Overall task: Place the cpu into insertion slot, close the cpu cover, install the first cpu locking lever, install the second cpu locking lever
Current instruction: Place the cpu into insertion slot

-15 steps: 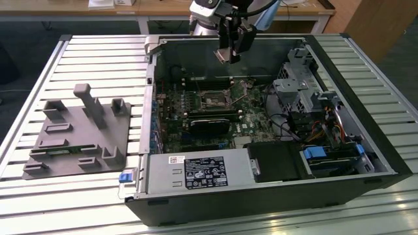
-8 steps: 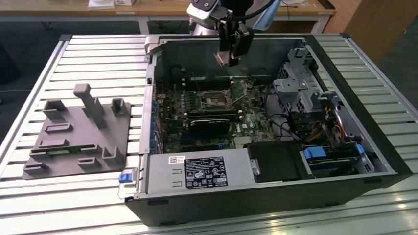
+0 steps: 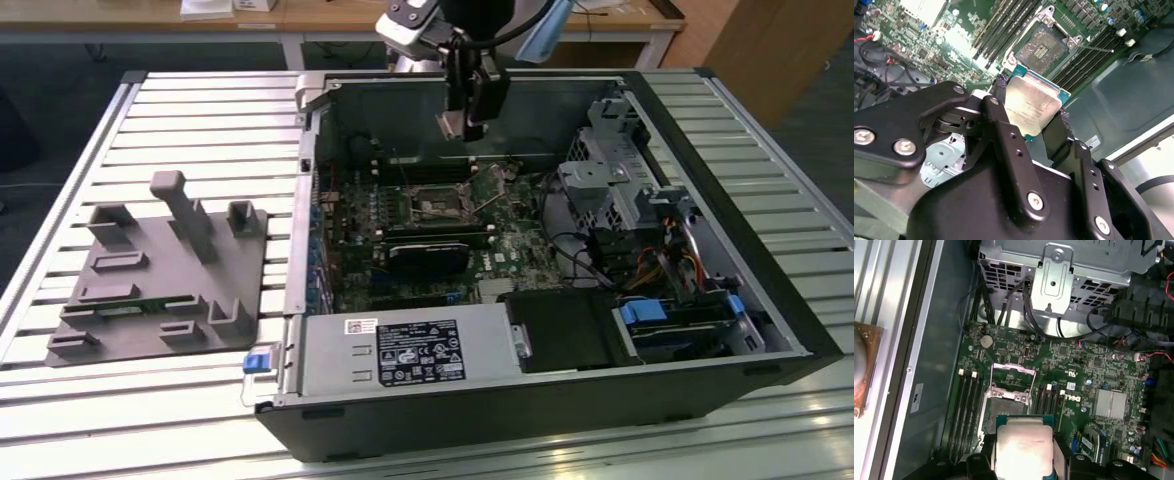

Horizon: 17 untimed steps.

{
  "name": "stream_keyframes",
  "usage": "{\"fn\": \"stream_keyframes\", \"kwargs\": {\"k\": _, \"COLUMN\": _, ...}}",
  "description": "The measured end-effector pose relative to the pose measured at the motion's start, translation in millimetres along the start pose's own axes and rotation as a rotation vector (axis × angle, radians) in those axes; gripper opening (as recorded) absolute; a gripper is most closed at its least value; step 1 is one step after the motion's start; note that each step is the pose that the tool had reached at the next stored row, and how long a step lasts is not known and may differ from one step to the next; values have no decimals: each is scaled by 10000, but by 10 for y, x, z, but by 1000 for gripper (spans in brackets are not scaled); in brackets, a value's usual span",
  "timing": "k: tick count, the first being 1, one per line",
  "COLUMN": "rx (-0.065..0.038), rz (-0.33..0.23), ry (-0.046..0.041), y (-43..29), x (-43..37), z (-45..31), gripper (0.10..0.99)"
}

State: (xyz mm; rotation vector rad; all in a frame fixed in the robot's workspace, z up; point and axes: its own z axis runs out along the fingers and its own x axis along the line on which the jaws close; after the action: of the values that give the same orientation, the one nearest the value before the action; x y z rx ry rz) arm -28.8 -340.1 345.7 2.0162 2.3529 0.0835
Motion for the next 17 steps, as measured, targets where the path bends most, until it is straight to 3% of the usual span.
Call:
{"fn": "stream_keyframes", "kwargs": {"k": 4, "rx": 5, "rz": 100, "ry": -46, "y": -59, "x": 41, "z": 43, "gripper": 541}}
{"fn": "stream_keyframes", "kwargs": {"k": 6, "rx": 17, "rz": 167, "ry": -117, "y": -80, "x": 62, "z": 73, "gripper": 541}}
{"fn": "stream_keyframes", "kwargs": {"k": 17, "rx": 64, "rz": 1484, "ry": -302, "y": -92, "x": 82, "z": 205, "gripper": 541}}
